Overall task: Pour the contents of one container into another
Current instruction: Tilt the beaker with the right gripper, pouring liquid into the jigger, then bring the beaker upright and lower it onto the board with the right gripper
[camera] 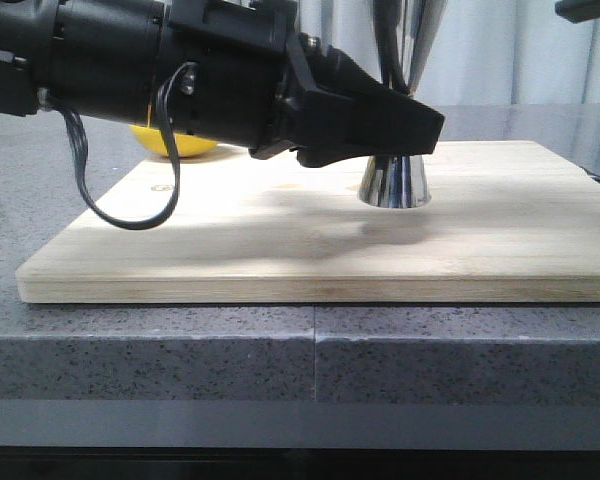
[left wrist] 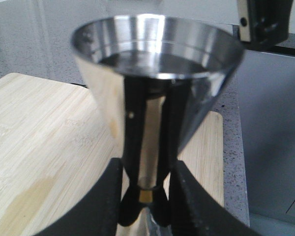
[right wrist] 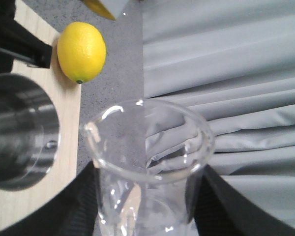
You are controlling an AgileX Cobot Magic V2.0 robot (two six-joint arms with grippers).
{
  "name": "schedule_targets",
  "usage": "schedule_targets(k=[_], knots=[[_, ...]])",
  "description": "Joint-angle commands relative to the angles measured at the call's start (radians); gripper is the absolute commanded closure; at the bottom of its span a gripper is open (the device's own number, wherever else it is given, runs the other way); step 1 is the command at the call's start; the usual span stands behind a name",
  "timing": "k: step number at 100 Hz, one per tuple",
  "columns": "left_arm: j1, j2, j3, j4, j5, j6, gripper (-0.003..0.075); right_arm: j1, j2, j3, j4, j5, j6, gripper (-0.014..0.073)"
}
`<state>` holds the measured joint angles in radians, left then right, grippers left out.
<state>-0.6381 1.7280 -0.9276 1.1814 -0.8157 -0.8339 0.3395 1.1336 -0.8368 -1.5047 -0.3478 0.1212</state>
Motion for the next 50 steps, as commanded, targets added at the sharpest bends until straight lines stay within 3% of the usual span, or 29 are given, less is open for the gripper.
schedule_targets(k=[1,37,50], knots=[[-0.005,-0.054,-0.031,-0.049,-0.07,-0.007,0.0741,0.0,-0.028,-0.036,0.055,-0.005,0.052,0.0352],[-0.005,-0.054,-0.031,-0.049,-0.07,-0.007,0.0741,0.0,-0.028,-0.036,0.162,0.115,0.217,0.0352],[-0.005,-0.054,-0.031,-0.049,-0.07,-0.007,0.0741,0.0,-0.028,-0.036,0.266,0.152,0.269,0.0352]])
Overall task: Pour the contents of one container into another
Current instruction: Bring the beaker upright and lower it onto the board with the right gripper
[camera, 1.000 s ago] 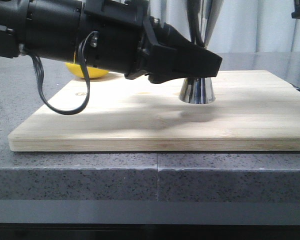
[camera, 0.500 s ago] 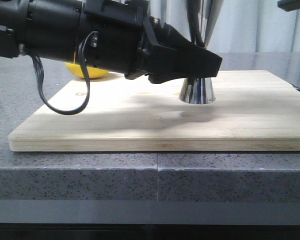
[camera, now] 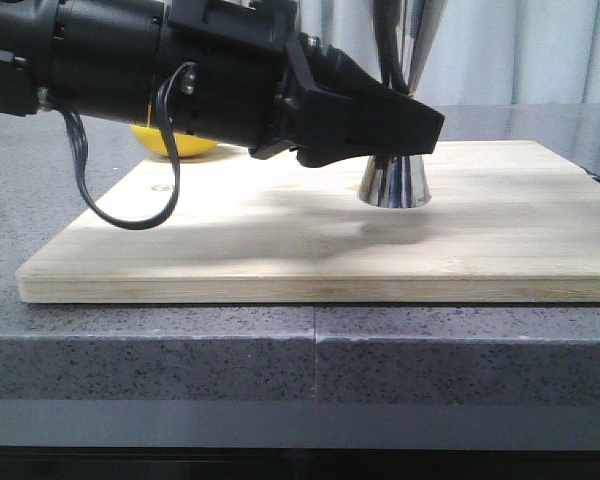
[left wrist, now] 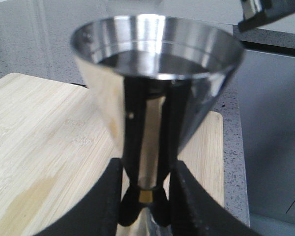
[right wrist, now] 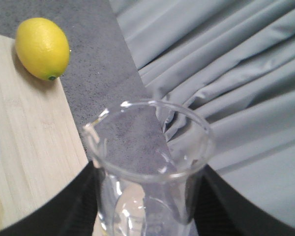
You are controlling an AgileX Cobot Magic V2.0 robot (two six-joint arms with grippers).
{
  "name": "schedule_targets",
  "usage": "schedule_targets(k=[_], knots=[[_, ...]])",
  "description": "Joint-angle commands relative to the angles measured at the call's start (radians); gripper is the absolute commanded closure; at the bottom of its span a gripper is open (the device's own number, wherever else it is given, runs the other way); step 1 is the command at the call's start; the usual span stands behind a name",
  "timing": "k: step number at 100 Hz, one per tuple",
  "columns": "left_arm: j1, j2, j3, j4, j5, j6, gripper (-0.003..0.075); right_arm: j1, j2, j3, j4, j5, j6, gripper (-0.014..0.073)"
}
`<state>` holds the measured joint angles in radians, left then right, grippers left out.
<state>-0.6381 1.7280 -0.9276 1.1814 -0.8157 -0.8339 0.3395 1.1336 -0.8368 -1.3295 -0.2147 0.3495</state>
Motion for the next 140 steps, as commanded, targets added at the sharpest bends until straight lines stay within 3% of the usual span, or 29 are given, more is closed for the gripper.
schedule_targets(k=[1,37,70,140], knots=[[-0.005,-0.054,-0.031,-0.049,-0.07,-0.007,0.0741,0.0,-0.028,-0.036,0.098,0.023,0.041,0.0352],[-0.005,-0.054,-0.031,-0.049,-0.07,-0.007,0.0741,-0.052,0.005,-0.036,0.349,0.064,0.046,0.0352],[-0.005,-0.054,-0.031,-0.049,-0.07,-0.007,0.0741,-0.163,0.106,-0.036,0.528,-0.103,0.054,0.0352],[-0.005,-0.054,-0.031,-0.049,-0.07,-0.007,0.0741,-0.264,0.427,-0.034,0.58,-0.427,0.061,0.0352]])
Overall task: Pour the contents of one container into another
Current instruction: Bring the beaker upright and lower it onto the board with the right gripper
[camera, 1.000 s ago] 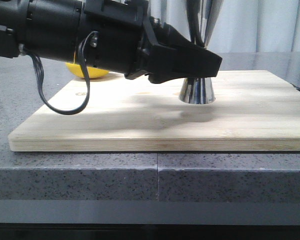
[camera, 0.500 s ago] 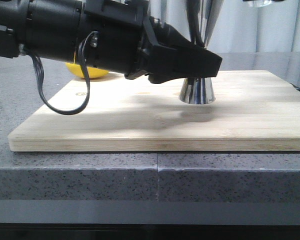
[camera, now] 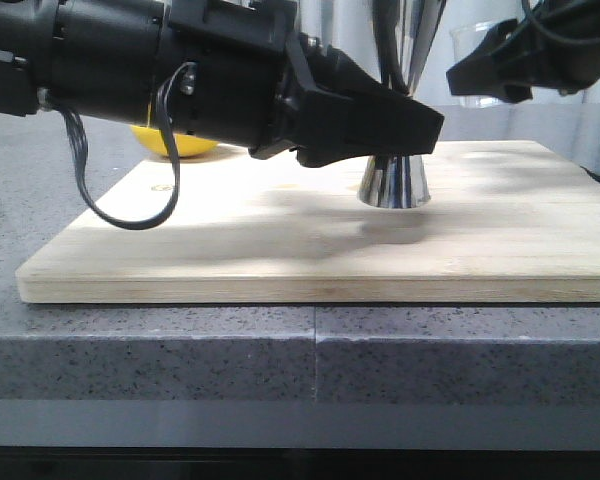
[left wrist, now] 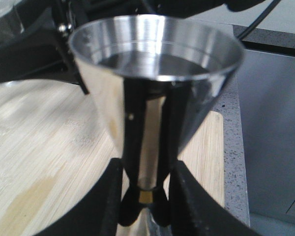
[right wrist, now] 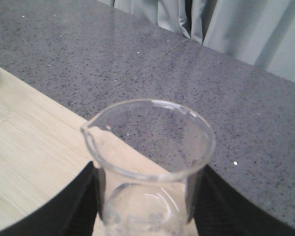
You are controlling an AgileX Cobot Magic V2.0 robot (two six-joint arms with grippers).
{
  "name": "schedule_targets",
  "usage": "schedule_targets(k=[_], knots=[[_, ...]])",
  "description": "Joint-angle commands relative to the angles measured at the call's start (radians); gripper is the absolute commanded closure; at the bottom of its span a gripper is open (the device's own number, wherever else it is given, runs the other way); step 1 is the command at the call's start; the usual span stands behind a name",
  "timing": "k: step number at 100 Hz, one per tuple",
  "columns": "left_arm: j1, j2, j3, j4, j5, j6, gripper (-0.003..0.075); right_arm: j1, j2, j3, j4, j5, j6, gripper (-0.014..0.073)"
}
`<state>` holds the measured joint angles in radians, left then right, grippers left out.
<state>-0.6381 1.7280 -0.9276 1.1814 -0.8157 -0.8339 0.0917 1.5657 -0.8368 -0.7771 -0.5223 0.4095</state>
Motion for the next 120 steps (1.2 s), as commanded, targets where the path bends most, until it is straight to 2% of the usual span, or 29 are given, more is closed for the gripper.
schedule_targets(k=[1,42,120], knots=[[-0.005,-0.054,-0.031,-0.049,-0.07,-0.007,0.0741,-0.016,-0.003,-0.034,0.028,-0.121,0.001,0.0352],[-0.005,-0.054,-0.031,-0.049,-0.068,-0.007,0.0741,-0.06,0.077,-0.034,0.049,-0.248,0.001,0.0352],[-0.005,-0.054,-0.031,-0.049,-0.068,-0.007,0.0741,-0.074,0.149,-0.034,0.049,-0.287,0.001,0.0352]])
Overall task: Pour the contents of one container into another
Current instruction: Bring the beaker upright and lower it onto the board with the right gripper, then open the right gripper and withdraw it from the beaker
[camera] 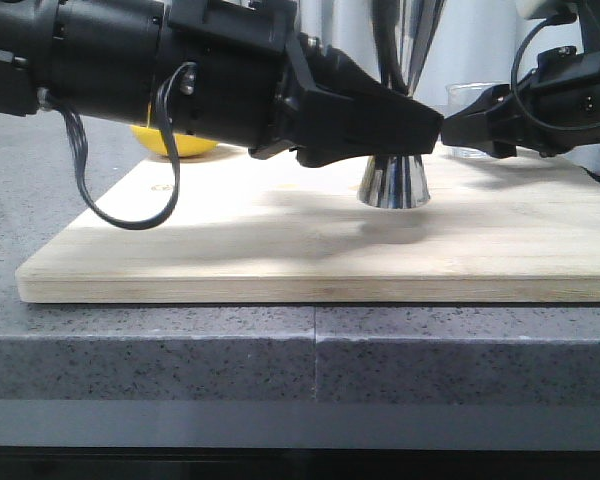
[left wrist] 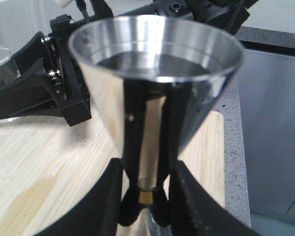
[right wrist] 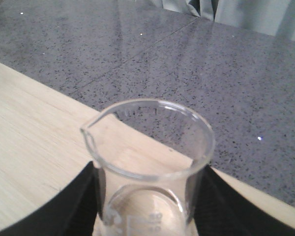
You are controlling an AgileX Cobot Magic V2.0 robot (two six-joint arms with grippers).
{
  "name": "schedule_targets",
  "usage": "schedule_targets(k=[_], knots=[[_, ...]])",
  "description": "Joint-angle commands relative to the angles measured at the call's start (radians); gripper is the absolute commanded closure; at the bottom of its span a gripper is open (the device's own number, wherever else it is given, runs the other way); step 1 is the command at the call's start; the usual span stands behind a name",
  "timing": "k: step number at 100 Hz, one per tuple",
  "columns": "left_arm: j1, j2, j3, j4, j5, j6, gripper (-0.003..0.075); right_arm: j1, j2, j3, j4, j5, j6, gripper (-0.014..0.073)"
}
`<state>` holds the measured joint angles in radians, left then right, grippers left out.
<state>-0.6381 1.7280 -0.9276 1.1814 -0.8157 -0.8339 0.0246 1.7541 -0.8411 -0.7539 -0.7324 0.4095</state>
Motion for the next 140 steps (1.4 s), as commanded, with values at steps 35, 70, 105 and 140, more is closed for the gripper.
schedule_targets(k=[35,70,105,140], knots=[[-0.005,-0.054,-0.031,-0.049,-0.068,-0.007,0.0741,-0.007,-0.039,-0.03,0.026,-0.065,0.001,0.0352],[-0.005,-0.054,-0.031,-0.049,-0.068,-0.007,0.0741,-0.013,-0.039,-0.03,0.026,-0.062,0.001,0.0352],[-0.005,-0.054,-0.031,-0.049,-0.068,-0.007,0.0741,-0.013,-0.039,-0.03,0.026,-0.039,0.001,0.0352],[-0.005,-0.054,-0.031,-0.049,-0.068,-0.007,0.0741,-0.013,-0.039,0.007,0.026,-0.01,0.001,0.0349]])
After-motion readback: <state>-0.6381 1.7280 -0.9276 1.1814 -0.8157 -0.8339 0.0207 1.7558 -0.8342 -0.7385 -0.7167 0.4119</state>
